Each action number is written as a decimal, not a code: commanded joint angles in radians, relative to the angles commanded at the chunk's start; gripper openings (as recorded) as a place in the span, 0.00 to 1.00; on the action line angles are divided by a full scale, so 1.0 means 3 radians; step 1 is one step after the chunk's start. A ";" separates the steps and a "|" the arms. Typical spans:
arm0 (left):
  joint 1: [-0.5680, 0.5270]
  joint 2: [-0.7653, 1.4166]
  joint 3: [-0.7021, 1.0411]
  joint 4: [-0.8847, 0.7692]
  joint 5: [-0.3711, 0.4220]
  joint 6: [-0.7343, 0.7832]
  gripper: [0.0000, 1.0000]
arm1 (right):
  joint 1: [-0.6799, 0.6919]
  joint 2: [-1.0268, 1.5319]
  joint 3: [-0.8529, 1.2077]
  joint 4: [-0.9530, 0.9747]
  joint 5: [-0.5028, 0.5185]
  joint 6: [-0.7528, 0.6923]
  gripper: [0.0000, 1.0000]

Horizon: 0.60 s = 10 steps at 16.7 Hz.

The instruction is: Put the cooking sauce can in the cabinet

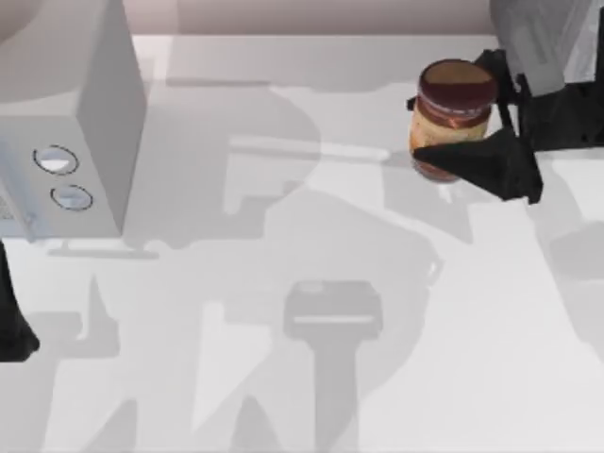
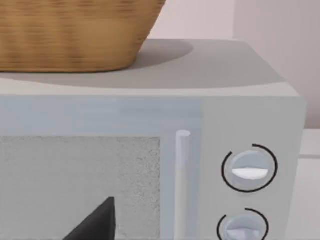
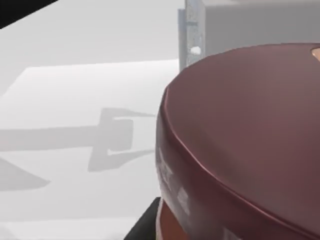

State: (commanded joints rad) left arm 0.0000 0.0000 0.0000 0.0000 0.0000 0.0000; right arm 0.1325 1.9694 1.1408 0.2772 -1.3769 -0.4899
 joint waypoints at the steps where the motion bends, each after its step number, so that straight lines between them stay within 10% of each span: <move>1: 0.0000 0.0000 0.0000 0.0000 0.0000 0.0000 1.00 | 0.0009 -0.0046 -0.0078 -0.0041 0.0029 0.0068 0.00; 10: 0.0000 0.0000 0.0000 0.0000 0.0000 0.0000 1.00 | 0.0030 -0.1815 -0.1410 -0.0532 0.1217 0.0624 0.00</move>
State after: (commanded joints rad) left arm 0.0000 0.0000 0.0000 0.0000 0.0000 0.0000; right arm 0.1415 1.4248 0.7176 0.1175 -1.0117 -0.3027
